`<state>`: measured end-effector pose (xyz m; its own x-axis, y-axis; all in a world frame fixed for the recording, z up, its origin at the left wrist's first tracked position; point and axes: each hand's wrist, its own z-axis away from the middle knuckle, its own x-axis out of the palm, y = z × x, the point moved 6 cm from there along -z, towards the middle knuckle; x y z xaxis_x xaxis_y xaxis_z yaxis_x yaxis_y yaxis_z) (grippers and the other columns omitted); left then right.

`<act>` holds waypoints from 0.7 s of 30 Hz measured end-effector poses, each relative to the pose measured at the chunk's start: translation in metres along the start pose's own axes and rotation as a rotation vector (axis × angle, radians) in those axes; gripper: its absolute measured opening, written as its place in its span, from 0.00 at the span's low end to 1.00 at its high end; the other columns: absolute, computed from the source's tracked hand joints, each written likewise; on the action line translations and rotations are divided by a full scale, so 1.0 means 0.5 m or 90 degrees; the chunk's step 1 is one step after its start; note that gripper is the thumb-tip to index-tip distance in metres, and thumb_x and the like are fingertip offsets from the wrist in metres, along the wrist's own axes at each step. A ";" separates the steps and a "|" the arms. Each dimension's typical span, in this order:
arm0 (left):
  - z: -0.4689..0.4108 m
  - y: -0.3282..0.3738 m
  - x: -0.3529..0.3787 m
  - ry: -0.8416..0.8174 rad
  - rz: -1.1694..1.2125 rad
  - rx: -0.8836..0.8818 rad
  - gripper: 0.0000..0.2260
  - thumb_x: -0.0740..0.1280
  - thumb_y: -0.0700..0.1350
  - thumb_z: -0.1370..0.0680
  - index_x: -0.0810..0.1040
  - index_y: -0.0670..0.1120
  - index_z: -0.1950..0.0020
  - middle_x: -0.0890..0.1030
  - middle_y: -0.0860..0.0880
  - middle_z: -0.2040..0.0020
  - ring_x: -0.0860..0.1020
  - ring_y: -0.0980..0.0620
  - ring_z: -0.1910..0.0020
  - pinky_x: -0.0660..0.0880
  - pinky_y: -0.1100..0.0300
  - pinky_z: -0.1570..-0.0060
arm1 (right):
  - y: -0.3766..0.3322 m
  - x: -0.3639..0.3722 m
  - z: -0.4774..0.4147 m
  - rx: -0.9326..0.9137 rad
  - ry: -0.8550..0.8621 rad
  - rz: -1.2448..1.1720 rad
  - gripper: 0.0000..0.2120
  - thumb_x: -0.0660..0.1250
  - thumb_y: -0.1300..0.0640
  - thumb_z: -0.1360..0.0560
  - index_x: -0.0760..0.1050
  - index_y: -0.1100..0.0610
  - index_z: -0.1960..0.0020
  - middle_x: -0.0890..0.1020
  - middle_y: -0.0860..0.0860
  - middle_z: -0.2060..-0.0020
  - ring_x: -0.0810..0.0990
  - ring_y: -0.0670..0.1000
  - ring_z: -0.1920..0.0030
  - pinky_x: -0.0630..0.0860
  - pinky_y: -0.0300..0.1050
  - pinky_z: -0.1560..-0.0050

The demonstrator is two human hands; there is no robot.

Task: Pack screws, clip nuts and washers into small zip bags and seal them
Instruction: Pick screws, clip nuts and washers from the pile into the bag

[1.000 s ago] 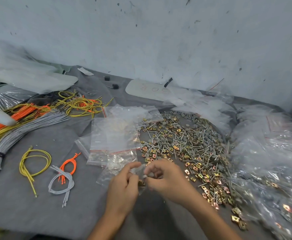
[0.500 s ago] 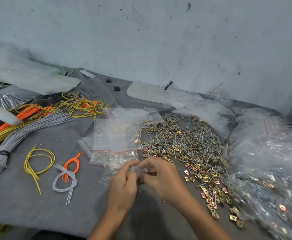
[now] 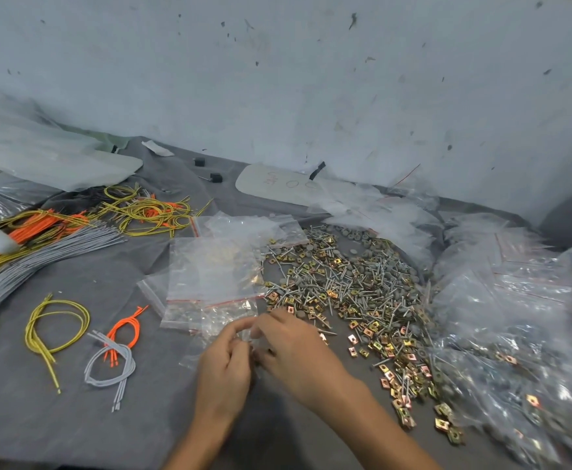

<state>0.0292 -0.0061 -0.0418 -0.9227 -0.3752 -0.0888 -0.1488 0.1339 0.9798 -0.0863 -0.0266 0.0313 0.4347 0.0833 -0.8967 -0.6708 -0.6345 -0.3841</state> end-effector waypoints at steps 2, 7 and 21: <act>-0.001 -0.005 0.001 -0.005 0.012 -0.011 0.19 0.57 0.51 0.28 0.81 0.57 0.43 0.78 0.49 0.70 0.74 0.51 0.71 0.76 0.49 0.64 | -0.004 0.005 -0.005 -0.024 -0.006 0.038 0.09 0.68 0.60 0.23 0.73 0.54 0.44 0.75 0.52 0.46 0.77 0.58 0.48 0.72 0.52 0.51; 0.000 0.001 -0.002 0.004 0.001 0.005 0.18 0.57 0.49 0.28 0.81 0.59 0.44 0.84 0.47 0.62 0.80 0.47 0.65 0.78 0.52 0.63 | -0.007 0.003 -0.023 -0.054 -0.044 0.071 0.11 0.69 0.61 0.26 0.74 0.57 0.44 0.76 0.55 0.48 0.77 0.61 0.48 0.71 0.52 0.51; 0.002 0.002 0.003 -0.012 -0.015 -0.006 0.18 0.57 0.46 0.27 0.81 0.58 0.44 0.78 0.44 0.71 0.75 0.50 0.72 0.72 0.57 0.68 | 0.040 -0.032 -0.004 0.071 -0.021 -0.246 0.11 0.66 0.69 0.25 0.82 0.58 0.47 0.84 0.52 0.51 0.83 0.48 0.49 0.79 0.44 0.44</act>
<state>0.0272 -0.0057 -0.0409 -0.9256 -0.3605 -0.1157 -0.1676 0.1162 0.9790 -0.1056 -0.0420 0.0385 0.6489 0.3250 -0.6879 -0.5237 -0.4651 -0.7138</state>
